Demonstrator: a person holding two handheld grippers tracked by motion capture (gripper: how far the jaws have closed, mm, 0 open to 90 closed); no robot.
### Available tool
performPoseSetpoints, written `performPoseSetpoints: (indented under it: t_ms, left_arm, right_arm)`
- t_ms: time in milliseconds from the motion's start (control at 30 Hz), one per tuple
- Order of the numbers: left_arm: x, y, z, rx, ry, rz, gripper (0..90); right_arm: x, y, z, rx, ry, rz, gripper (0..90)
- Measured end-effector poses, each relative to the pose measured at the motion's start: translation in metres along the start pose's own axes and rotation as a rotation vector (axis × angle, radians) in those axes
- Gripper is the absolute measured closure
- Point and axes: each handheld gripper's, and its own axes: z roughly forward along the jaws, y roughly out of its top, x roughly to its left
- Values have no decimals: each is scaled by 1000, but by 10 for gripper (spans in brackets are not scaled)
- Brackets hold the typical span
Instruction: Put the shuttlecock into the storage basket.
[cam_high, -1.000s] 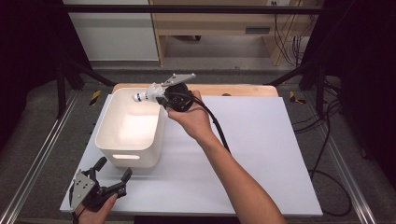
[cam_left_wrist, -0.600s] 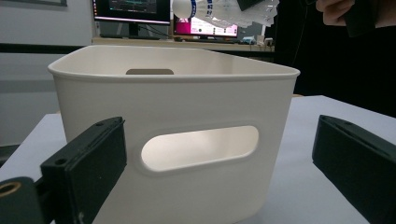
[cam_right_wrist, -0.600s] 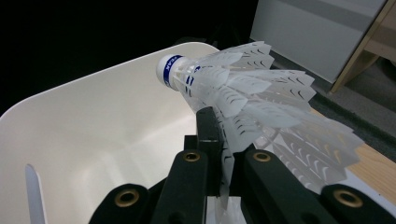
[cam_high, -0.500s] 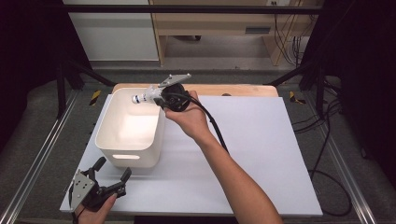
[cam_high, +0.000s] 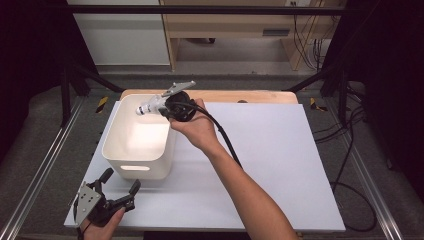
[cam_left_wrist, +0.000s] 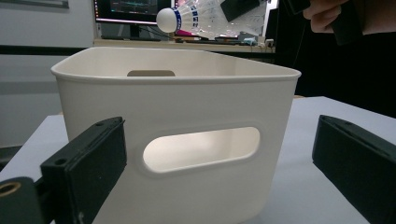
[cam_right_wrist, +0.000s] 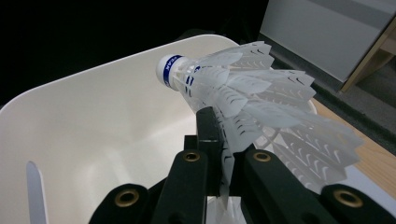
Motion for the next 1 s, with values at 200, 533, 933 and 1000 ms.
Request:
performPoseSetpoints:
  t_ms: [200, 533, 933, 1000]
  left_arm:
    - [0, 0, 0, 1, 0, 1, 32]
    - [0, 0, 0, 3, -1, 4, 32]
    - [0, 0, 0, -4, -5, -1, 27]
    - [0, 0, 0, -4, -9, 6, 19]
  right_arm:
    - [2, -2, 4, 10, 7, -6, 894]
    - [8, -3, 9, 18, 26, -15, 894]
    - [14, -5, 18, 28, 45, -17, 893]
    - [15, -5, 19, 32, 50, -20, 893]
